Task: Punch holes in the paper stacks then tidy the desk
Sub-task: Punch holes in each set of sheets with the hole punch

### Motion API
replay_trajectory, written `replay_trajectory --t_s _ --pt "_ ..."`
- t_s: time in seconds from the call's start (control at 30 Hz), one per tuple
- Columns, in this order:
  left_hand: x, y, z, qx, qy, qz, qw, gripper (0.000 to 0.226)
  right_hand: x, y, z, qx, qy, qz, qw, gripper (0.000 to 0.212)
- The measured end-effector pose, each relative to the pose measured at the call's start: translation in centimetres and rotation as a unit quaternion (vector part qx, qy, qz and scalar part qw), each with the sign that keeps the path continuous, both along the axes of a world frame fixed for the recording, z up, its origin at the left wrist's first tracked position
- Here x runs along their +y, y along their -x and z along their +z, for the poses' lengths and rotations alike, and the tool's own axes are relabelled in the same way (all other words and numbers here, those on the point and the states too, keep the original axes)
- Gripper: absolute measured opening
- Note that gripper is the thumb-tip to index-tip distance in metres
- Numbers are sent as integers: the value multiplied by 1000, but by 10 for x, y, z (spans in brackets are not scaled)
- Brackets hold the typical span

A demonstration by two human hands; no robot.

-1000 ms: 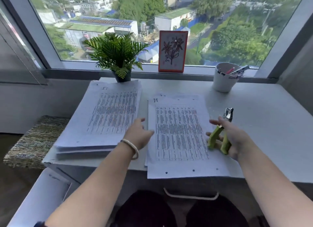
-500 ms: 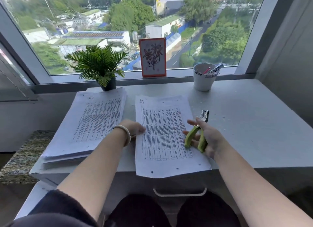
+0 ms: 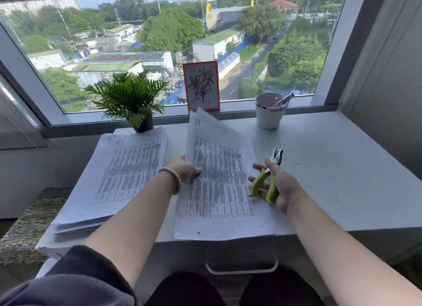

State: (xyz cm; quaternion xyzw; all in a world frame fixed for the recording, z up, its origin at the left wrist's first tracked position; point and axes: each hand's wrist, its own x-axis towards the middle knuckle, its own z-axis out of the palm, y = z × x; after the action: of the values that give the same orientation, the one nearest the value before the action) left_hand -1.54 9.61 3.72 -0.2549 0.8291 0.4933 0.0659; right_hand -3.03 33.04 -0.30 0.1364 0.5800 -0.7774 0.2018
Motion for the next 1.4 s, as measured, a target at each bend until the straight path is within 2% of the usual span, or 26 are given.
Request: replay_trajectory --t_s 0.1,0.2,0.3,0.47,0.57,0.6,0.67,0.8,0.9,0.97,1.03,1.2,1.27,1.4 --pt "-2 6 17 85 -61 9 994 34 7 22 18 67 -64 34 995 43" --pt "-10 12 31 172 -116 11 978 18 8 43 44 102 -66 92 988 47" --pt "-16 17 44 250 -116 12 961 18 0 55 75 153 -72 117 979 45" --pt "-25 23 63 329 -116 22 937 16 -13 59 120 302 -120 89 942 37" --pt "-31 19 68 335 -176 -33 925 40 -15 48 115 333 -169 116 920 35" --pt "-31 17 66 332 -203 -43 920 42 -15 45 108 340 -185 128 913 30" --pt "-29 14 60 323 -223 -36 919 32 -17 39 95 336 -202 129 911 25" --pt "-28 17 52 361 -183 30 914 12 -24 35 86 346 -148 90 922 26" --pt "-32 16 60 397 -181 -7 900 17 -23 33 84 348 -128 84 925 29" --pt "-35 12 56 383 -164 -31 909 31 -21 29 80 344 -149 96 922 28" --pt "-36 9 45 366 -172 -9 915 37 -20 25 75 335 -152 97 925 26" --pt "-37 10 45 379 -156 18 912 13 -18 29 85 355 -123 77 923 28" --pt "-40 12 50 376 -142 11 916 14 -17 30 89 359 -112 76 924 33" --pt "-39 10 52 330 -132 -43 934 23 -18 25 83 326 -128 91 932 27"
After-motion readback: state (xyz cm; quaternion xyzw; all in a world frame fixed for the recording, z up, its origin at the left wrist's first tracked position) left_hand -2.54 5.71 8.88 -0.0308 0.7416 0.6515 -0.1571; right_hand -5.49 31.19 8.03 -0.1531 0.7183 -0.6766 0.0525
